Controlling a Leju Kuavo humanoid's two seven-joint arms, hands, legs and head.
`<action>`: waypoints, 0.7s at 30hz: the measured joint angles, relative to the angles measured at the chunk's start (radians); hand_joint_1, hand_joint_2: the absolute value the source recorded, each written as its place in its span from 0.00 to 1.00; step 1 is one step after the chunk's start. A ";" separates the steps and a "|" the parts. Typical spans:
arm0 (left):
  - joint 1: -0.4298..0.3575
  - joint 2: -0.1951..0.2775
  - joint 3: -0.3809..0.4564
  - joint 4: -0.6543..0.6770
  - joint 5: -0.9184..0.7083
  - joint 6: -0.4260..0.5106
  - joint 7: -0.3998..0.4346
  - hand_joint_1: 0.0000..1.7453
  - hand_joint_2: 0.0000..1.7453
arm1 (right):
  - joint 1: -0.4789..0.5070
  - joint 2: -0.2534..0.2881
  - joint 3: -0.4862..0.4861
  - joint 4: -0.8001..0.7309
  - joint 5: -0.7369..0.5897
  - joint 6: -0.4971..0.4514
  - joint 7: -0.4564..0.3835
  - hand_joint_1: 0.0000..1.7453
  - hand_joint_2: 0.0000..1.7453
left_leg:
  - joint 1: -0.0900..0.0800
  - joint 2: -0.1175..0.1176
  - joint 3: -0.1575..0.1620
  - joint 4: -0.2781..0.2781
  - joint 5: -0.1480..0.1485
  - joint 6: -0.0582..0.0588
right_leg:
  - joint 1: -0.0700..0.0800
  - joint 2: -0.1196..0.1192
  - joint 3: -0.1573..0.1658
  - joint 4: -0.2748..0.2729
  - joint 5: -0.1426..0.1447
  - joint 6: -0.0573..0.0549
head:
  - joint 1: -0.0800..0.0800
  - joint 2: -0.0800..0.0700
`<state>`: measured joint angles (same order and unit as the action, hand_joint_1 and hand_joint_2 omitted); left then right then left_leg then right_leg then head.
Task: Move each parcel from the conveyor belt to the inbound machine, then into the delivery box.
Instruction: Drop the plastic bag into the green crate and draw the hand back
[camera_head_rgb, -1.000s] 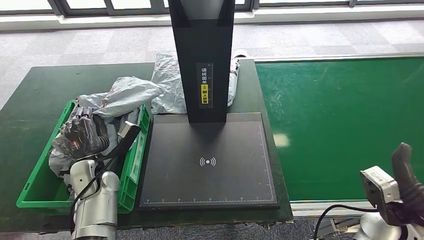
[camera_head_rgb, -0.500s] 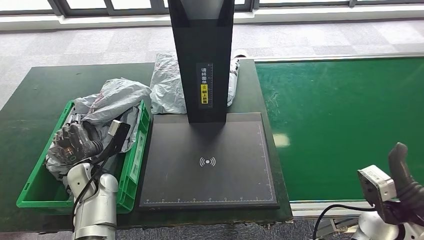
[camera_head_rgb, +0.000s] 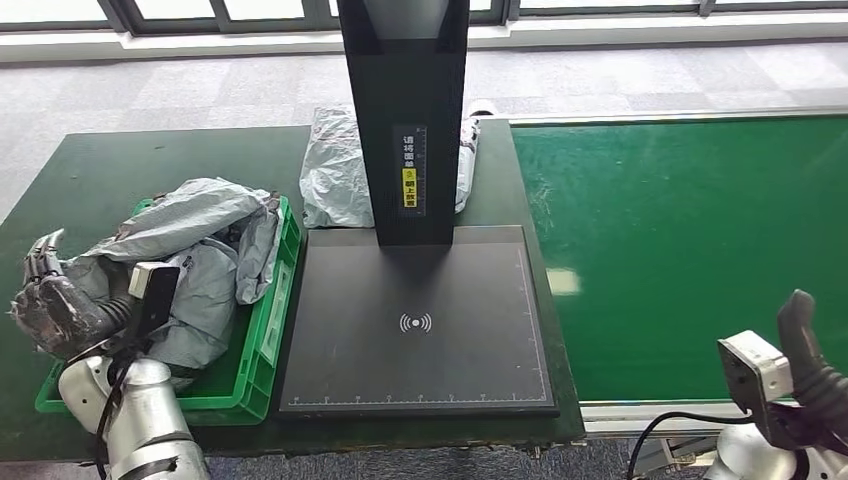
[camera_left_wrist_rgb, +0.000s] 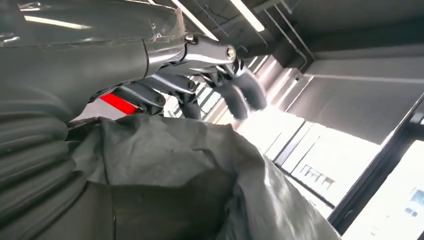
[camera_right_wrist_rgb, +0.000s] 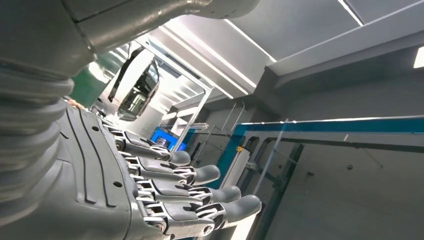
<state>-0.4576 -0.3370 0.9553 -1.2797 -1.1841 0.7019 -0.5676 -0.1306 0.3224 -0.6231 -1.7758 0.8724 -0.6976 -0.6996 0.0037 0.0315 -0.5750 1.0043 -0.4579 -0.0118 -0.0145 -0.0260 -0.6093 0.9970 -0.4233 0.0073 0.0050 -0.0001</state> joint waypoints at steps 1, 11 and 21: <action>-0.012 -0.001 0.035 0.002 0.040 0.000 -0.047 0.00 0.00 | -0.002 0.000 -0.002 0.004 0.003 0.000 0.000 0.00 1.00 | 0.000 0.000 0.000 0.000 0.000 0.000 | 0.000 0.000 0.000 0.000 0.000 0.000 | 0.000 0.000; -0.030 -0.003 0.109 -0.032 0.234 0.000 -0.081 0.00 0.00 | -0.017 0.001 -0.020 0.030 0.017 0.000 0.000 0.00 1.00 | 0.000 -0.001 0.000 0.000 0.002 0.000 | 0.000 -0.001 0.000 0.000 0.001 0.000 | 0.000 0.000; -0.021 -0.006 0.077 -0.072 0.279 0.000 -0.081 0.00 0.00 | -0.029 0.003 -0.036 0.044 0.024 0.000 0.000 0.00 1.00 | 0.000 -0.001 -0.001 0.000 0.001 0.000 | 0.000 -0.001 0.000 0.000 0.001 0.000 | 0.000 0.000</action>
<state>-0.4784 -0.3435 1.0319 -1.3512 -0.9055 0.7019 -0.6489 -0.1593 0.3258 -0.6594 -1.7316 0.8966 -0.6976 -0.6996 0.0036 0.0302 -0.5757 1.0045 -0.4565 -0.0118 -0.0144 -0.0270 -0.6094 0.9967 -0.4224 0.0071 0.0050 -0.0002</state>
